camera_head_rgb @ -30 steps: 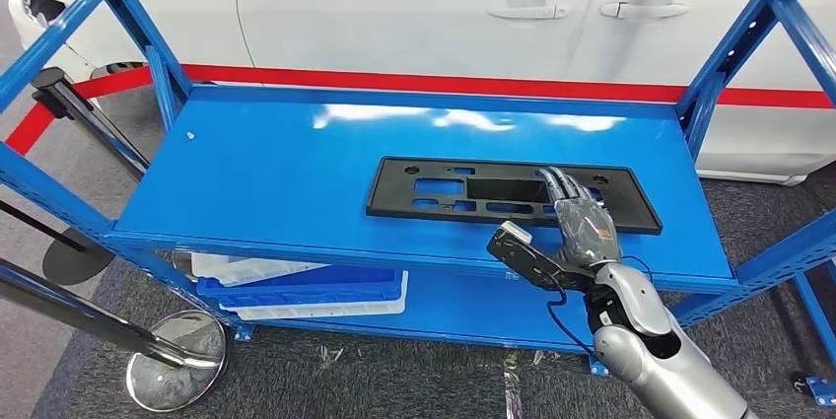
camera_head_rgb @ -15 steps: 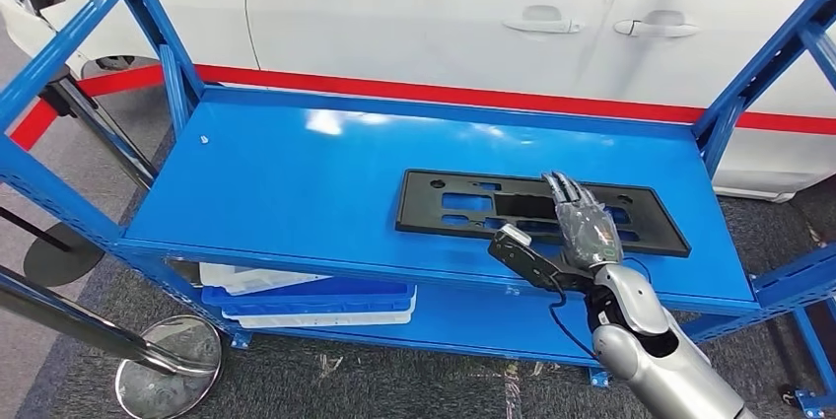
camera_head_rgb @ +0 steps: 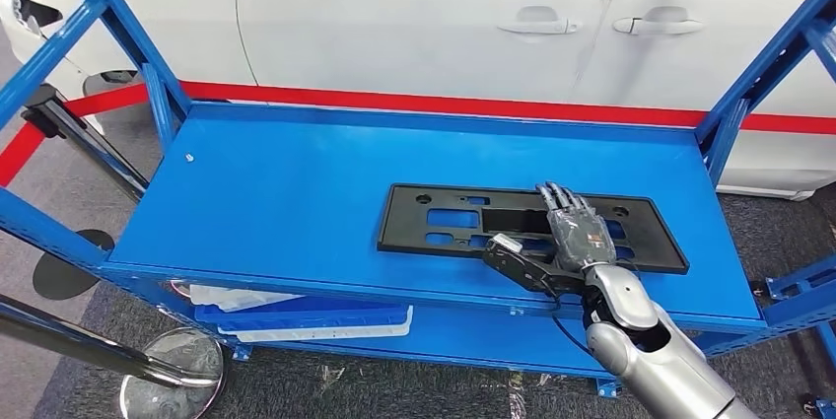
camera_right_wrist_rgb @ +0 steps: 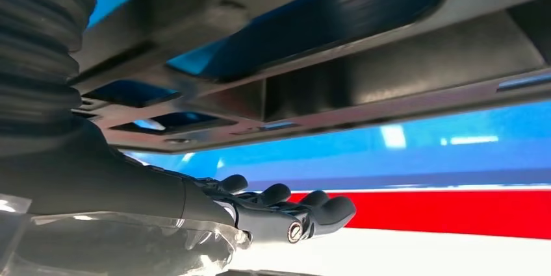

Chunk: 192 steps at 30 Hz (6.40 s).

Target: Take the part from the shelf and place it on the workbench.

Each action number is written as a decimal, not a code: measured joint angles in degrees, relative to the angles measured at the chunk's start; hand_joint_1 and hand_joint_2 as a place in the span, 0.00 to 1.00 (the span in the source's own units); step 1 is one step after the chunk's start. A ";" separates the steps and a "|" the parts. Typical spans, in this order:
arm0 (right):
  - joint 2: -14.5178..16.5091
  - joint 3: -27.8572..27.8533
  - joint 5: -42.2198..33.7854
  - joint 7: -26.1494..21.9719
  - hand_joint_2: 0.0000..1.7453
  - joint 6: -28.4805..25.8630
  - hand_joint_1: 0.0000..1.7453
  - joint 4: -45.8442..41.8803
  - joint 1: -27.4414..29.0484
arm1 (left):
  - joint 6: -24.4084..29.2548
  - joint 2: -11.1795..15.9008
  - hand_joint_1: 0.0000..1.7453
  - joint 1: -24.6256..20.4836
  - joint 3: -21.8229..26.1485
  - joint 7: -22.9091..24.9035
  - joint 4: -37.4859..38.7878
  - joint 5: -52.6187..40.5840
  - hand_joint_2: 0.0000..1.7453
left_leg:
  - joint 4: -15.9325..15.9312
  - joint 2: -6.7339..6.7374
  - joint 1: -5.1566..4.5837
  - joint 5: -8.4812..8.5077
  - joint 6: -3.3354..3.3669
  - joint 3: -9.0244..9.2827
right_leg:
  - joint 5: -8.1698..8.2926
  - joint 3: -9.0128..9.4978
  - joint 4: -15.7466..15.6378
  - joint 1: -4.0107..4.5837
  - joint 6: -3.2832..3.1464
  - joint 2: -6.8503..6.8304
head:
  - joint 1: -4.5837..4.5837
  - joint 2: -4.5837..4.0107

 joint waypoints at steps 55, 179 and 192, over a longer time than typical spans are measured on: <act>17.85 10.98 0.89 -2.91 1.00 -8.17 1.00 9.74 -12.70 | 1.34 0.31 0.00 -0.40 1.62 -2.39 0.02 5.73 1.00 | -14.81 -0.21 0.54 9.05 1.02 5.08 | -2.28 3.80 -1.26 0.86 1.81 0.26 | -0.01 0.00; 16.51 13.97 10.13 -1.48 1.00 -1.72 1.00 -20.55 -9.37 | 1.65 0.83 0.00 -0.58 1.27 2.64 0.27 4.81 1.00 | -12.30 -0.30 1.48 5.78 -2.69 8.83 | 3.39 -3.50 0.76 -0.11 0.46 -0.71 | 0.05 0.00; 16.69 13.96 6.43 -1.00 1.00 0.15 1.00 -19.88 -8.26 | 1.91 0.73 0.00 -0.58 1.46 3.22 0.31 4.64 1.00 | -14.25 1.53 0.28 10.22 1.85 3.18 | -2.68 -2.14 12.32 0.66 1.41 -0.59 | 0.58 0.00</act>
